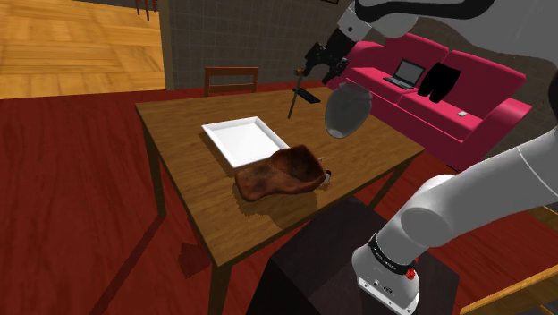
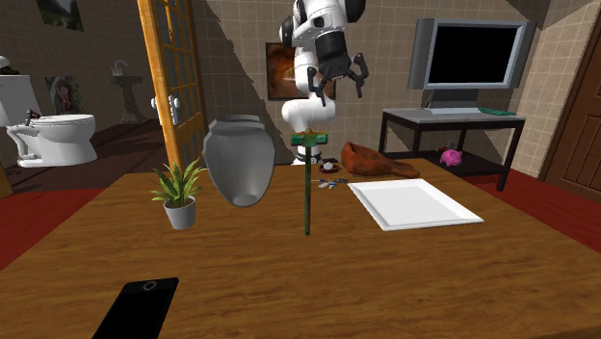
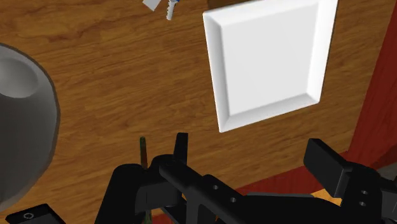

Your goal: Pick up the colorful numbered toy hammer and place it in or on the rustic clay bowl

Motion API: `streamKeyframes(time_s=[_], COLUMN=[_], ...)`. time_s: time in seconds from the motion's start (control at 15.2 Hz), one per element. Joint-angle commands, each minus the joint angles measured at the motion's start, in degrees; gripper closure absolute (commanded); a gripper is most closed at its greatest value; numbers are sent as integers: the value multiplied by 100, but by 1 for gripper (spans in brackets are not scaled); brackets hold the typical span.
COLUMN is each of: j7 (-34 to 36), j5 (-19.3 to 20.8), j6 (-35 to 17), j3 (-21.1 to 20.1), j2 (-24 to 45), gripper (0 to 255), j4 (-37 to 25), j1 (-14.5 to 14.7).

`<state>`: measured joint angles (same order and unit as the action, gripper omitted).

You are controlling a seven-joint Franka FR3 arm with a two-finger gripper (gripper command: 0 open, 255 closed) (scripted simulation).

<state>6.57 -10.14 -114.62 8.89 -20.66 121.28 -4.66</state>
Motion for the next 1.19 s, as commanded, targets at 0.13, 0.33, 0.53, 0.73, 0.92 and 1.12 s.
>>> streamKeyframes(time_s=[0.13,0.33,0.53,0.73,0.92,1.12], j7=[62,88,105,121,150,136], j5=[-254,-492,-767,-1073,-1399,-1504], j6=[-294,-454,-565,-628,-646,-756], j3=[221,388,546,686,804,798], j2=[714,1241,1773,2310,2855,3044], gripper=[0,0,0,0,0,0], j4=[-544,-981,-1454,-1964,-2512,-2592], j1=[-90,-165,-261,-388,-551,-585])
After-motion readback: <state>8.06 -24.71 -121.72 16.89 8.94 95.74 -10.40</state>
